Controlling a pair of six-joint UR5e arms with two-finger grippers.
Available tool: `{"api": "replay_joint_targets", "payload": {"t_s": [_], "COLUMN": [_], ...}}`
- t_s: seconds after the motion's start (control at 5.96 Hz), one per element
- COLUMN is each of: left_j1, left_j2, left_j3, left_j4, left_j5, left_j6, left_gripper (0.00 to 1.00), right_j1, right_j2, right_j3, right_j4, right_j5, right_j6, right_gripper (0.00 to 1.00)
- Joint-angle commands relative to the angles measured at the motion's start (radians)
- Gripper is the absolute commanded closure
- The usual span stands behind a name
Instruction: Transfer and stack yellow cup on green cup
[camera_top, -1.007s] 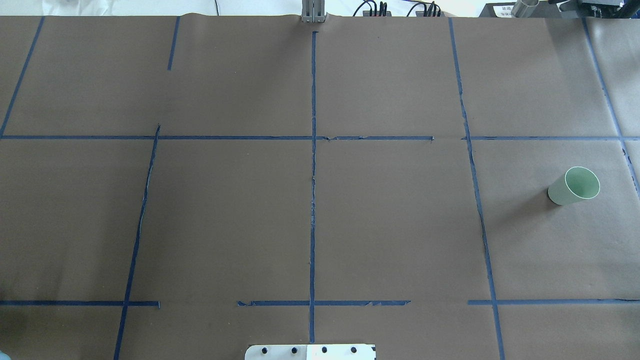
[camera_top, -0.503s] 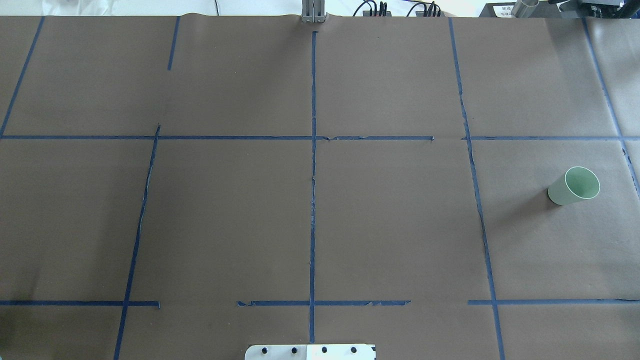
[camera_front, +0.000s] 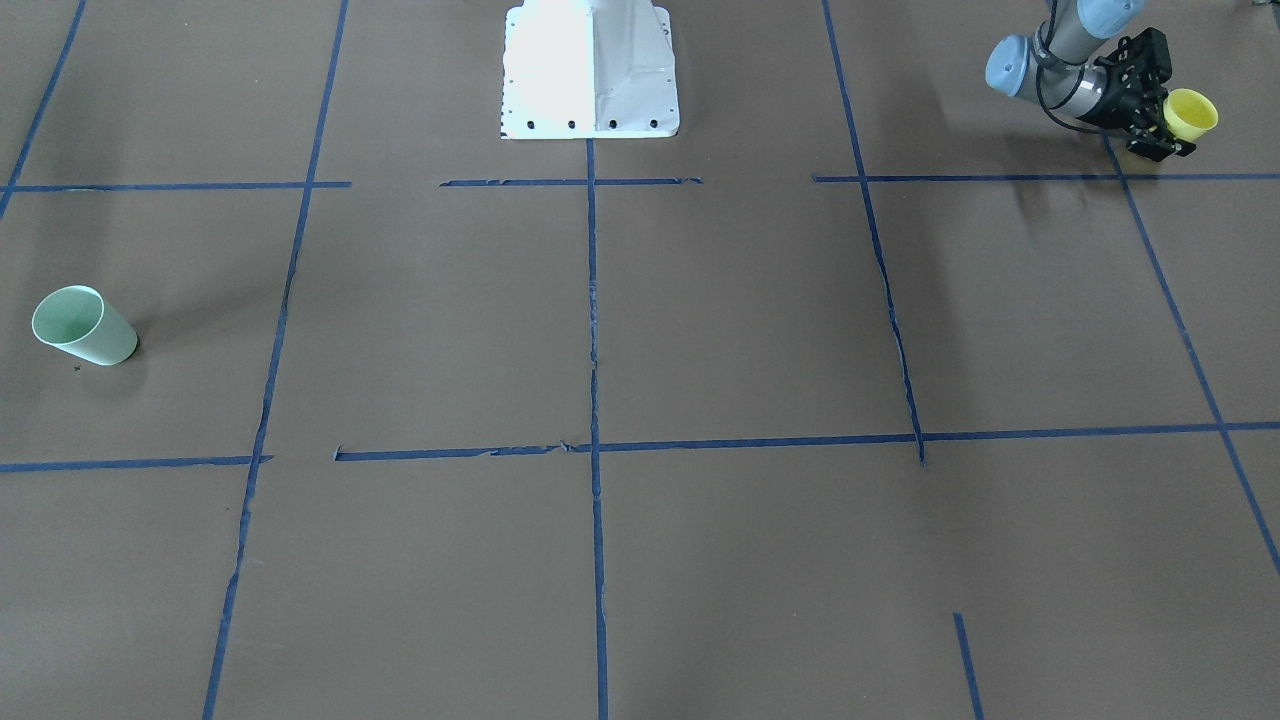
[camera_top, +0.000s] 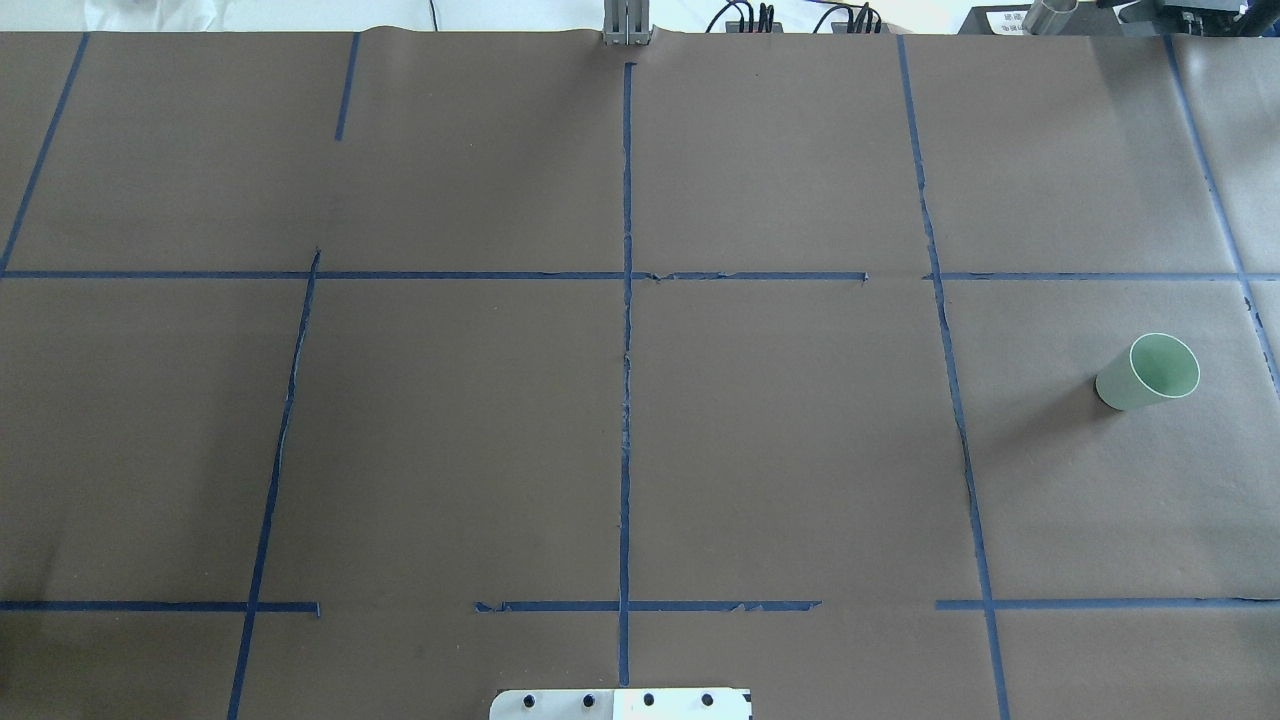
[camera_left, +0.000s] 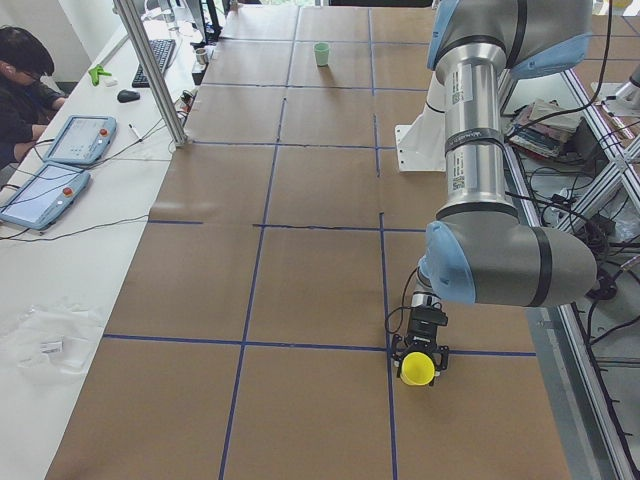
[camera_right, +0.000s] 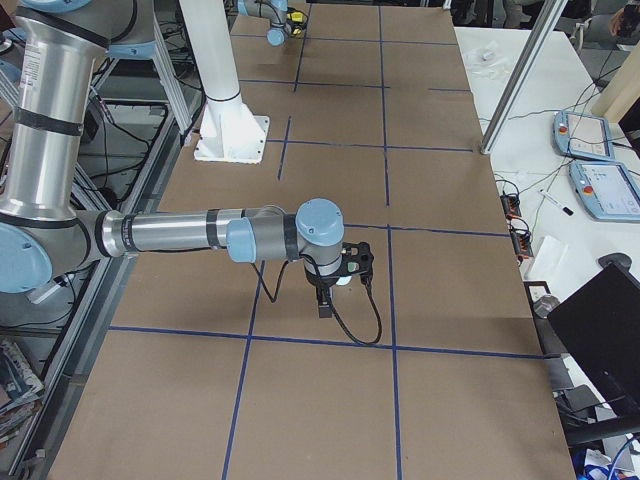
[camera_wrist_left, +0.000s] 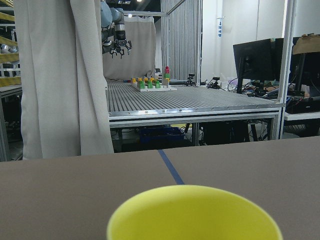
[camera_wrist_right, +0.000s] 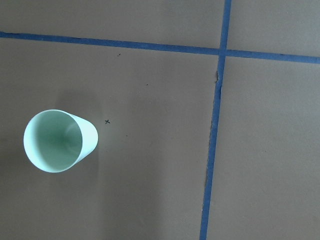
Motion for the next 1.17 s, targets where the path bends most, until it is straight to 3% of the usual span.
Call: {"api": "replay_joint_targets", "payload": {"t_s": [0.0,0.5,0.67,1.01], "left_j1": [-0.006,-0.062,-0.164,-0.504], "left_j2": [0.016,0.094,0.088,0.036], "left_j3": [0.000,-0.022,-0.025,-0.025], "left_j4": [0.005,0.005,0.003,-0.050], "left_j5": [0.005,0.019,0.112,0.346], "left_j6": [0.004,0.083,0.176,0.472], "left_gripper": [0.38,0.38,0.38,0.38], "right_j1": [0.000,0.001,0.000,0.000], "right_j2": [0.000,0.002,0.002,0.000], "right_j3": [0.008,0.013,0.013,0.011], "right_j4": [0.000,0.000,0.000,0.000], "right_j5": [0.000,0.000,0.000,0.000], "right_j6": [0.004,0.004,0.004,0.006], "right_gripper": [0.00,0.00,0.00,0.00]}}
